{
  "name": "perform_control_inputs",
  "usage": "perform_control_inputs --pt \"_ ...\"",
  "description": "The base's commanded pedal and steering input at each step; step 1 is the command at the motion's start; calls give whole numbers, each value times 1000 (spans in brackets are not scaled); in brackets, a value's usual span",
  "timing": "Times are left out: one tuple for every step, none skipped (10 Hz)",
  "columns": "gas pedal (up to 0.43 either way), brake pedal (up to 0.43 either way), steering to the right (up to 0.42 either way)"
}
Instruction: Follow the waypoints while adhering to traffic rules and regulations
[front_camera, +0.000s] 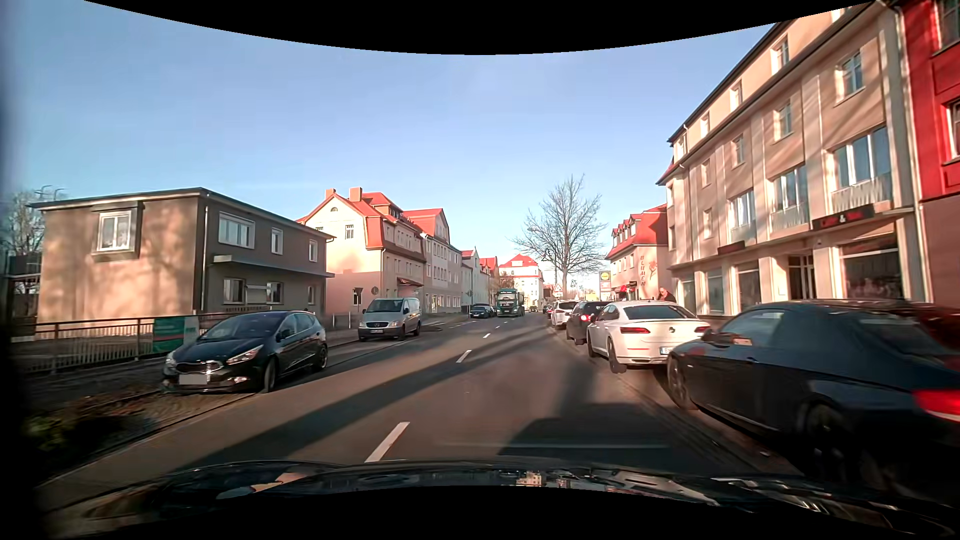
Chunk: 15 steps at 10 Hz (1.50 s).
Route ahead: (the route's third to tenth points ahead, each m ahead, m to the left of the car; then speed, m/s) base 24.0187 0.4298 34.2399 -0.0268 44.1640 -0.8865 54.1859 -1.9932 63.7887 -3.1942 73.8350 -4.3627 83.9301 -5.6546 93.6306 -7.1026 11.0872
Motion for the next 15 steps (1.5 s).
perform_control_inputs --pt "157 0 16" --pt "157 0 15" --pt "157 0 15" --pt "157 0 15" --pt "157 0 14" --pt "157 0 13" --pt "157 0 11" --pt "150 0 10" --pt "150 0 10" --pt "150 0 10" --pt "138 0 9" --pt "138 0 9" --pt "138 0 9" --pt "130 0 8" --pt "118 0 7"
